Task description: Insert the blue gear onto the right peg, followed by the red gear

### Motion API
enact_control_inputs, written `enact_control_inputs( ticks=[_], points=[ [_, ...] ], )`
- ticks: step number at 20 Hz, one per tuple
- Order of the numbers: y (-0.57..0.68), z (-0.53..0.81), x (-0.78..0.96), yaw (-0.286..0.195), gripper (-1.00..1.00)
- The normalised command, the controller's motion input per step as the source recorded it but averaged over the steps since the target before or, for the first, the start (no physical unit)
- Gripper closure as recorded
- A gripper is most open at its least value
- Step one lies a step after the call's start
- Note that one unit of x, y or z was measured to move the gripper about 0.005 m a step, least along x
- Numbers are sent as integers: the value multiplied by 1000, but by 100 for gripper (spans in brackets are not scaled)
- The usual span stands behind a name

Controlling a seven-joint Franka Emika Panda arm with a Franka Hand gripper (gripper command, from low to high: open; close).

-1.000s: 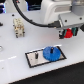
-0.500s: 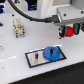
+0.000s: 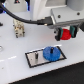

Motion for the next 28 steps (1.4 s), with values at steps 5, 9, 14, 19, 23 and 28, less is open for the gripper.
enact_control_inputs(
  ticks=[5,9,14,19,23,28],
  points=[
    [-232,16,488,0,100],
    [-174,-29,386,0,100],
    [-173,-101,201,0,100],
    [-224,-124,138,0,100],
    [-88,71,106,0,100],
    [-78,362,104,0,100]
  ],
)
